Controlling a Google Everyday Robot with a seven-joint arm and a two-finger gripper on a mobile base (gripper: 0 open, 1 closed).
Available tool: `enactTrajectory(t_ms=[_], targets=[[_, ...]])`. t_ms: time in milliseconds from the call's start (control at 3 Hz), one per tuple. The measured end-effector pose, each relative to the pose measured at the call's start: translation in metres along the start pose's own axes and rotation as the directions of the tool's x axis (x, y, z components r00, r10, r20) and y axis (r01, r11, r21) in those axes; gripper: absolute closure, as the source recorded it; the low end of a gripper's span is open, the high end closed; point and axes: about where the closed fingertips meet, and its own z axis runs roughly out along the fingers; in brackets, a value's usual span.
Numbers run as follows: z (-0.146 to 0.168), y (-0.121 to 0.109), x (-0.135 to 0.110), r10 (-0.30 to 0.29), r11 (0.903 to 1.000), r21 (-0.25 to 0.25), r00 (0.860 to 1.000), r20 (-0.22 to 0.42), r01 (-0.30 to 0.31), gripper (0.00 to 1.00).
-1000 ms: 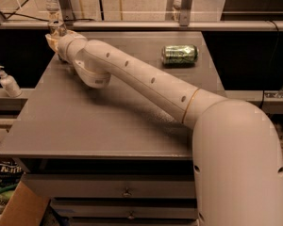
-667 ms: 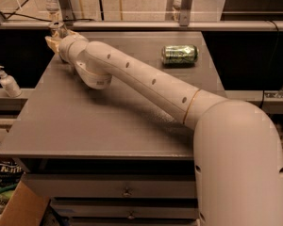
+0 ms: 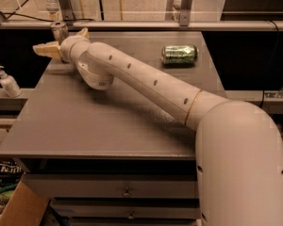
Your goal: Move redbull can near rxbar chocolate
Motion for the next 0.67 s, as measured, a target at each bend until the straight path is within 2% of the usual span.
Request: enactTrajectory(t_ms=[333,667], targets=[[-0.014,-0.001,0.002,-0.005,0.9999,-0.009,1.0,-0.001,0.005,0.0],[-0.042,0.007,0.0,-0.007,0.9992,-0.039,1.0,0.009,0.007,0.0]])
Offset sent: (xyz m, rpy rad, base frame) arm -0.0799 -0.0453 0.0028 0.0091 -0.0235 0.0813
